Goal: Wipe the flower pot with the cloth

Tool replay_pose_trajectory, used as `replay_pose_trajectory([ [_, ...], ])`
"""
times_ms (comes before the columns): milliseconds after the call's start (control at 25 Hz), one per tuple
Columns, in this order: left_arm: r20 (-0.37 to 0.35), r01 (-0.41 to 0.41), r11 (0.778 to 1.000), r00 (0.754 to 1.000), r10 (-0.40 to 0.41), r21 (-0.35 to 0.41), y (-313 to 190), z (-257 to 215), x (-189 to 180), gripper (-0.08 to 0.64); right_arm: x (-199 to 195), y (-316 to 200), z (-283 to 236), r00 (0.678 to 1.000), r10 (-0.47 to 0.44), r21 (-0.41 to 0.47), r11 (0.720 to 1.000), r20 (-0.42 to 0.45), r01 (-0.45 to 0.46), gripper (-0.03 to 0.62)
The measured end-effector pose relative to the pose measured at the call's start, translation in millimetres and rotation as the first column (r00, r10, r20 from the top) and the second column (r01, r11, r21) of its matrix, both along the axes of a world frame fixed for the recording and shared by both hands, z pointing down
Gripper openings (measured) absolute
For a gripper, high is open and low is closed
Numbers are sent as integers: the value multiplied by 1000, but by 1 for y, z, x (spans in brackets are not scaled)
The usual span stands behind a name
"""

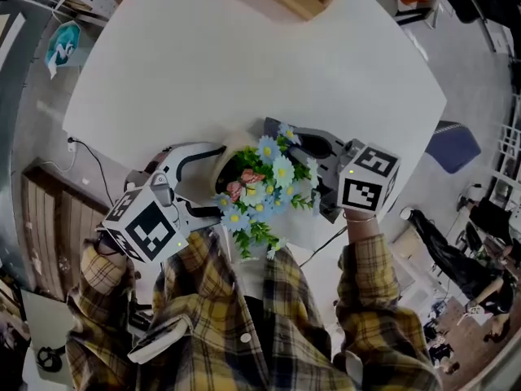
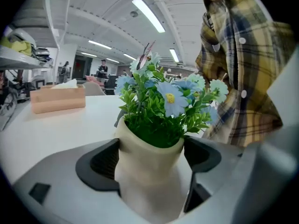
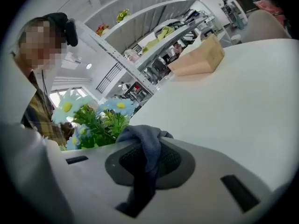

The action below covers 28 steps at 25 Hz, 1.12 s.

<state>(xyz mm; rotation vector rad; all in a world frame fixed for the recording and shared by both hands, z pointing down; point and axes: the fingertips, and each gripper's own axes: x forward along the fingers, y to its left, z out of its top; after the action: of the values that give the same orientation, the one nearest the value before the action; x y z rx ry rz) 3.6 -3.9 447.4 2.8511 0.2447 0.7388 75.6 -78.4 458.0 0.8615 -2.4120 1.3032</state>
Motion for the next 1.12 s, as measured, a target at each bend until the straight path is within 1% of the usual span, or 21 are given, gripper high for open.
replay_pose_trajectory([
  [80, 14, -96, 995, 995, 96, 5, -2, 1, 0, 440, -2, -3, 1, 998, -64, -16, 998, 14, 64, 25],
  [160, 20, -174, 985, 985, 174, 7, -6, 1, 1, 440, -5, -9, 2, 994, -107, -27, 994, 28, 108, 25],
  [320, 38, -310, 951, 950, 310, 9, -11, 1, 5, 440, -11, -22, 2, 985, -170, -36, 984, 39, 172, 25],
  [440, 42, -374, 927, 927, 373, 8, -13, 0, 8, 440, -15, -29, 2, 980, -196, -39, 980, 40, 197, 25],
  [480, 41, -382, 924, 923, 382, 6, -14, 0, 8, 440, -16, -31, 2, 979, -199, -40, 979, 41, 200, 25],
  [560, 39, -379, 925, 925, 379, -5, -14, 0, 8, 440, -16, -32, 2, 980, -192, -40, 980, 47, 194, 25],
  [640, 36, -351, 936, 936, 351, -24, -15, 1, 7, 440, -13, -32, 2, 984, -167, -35, 985, 57, 170, 25],
  [720, 31, -292, 956, 956, 293, -36, -16, 1, 3, 440, -9, -31, 2, 989, -133, -28, 991, 62, 135, 25],
  [840, 35, -151, 988, 988, 152, -24, -23, 2, -11, 440, -3, -27, 1, 996, -80, -19, 997, 48, 81, 25],
  [920, 57, -44, 999, 997, 43, 15, -26, 5, -26, 440, 1, -25, 1, 999, -32, -18, 999, 26, 33, 25],
  [1000, 90, 59, 997, 994, -62, 44, -21, 10, -41, 440, 5, -20, 2, 1000, 26, -16, 1000, 1, -26, 25],
  [1040, 111, 108, 993, 987, -113, 46, -17, 12, -48, 440, 6, -16, 2, 998, 55, -13, 998, -8, -55, 25],
  [1120, 151, 213, 976, 965, -216, 39, -7, 17, -56, 440, 9, -8, 2, 993, 117, -7, 993, -21, -117, 25],
])
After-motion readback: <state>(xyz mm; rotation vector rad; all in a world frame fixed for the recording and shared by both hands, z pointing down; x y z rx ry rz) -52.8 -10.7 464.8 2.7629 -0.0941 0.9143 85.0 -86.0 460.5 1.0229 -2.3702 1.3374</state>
